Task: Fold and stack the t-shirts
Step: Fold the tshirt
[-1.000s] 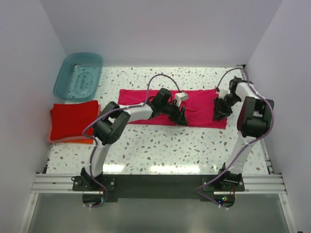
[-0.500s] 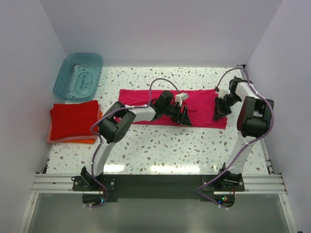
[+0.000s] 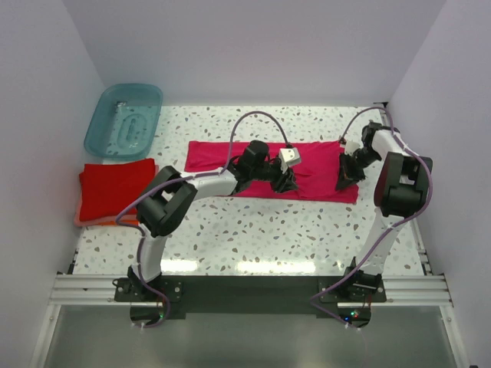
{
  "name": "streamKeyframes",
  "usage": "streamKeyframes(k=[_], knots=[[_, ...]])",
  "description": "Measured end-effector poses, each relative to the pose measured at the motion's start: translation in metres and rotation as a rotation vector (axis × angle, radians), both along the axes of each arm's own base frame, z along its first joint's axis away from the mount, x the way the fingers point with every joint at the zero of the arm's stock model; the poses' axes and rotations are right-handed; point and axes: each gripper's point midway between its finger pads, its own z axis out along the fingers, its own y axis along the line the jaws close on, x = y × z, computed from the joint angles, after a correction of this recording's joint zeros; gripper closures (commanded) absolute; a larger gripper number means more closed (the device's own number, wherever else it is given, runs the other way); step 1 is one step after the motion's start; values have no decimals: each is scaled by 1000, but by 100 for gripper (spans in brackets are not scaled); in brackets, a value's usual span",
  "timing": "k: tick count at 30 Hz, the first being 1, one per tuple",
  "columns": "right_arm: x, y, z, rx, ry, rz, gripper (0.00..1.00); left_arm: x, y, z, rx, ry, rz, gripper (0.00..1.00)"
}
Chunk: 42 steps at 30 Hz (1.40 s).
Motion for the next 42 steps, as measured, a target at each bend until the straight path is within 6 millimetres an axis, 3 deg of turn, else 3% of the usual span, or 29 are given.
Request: streamKeyframes(k=[4,8,14,26,42], knots=[[0,1,0,1,5,-14,100,-2,0,22,6,-384,-174,51],[0,3,1,10,12,-34,100,-16,2,12,44,-654,-347,54],[1,6,3,24,24,-65,100,-24,-5,2,58,-864,-489,61],[-1,7,3,25,36,-80,100,-25,-8,-44,102,-943,-599,60],[-3,8,4,30,45,-79,100,-12,-24,-46,82,-963,-587,62]])
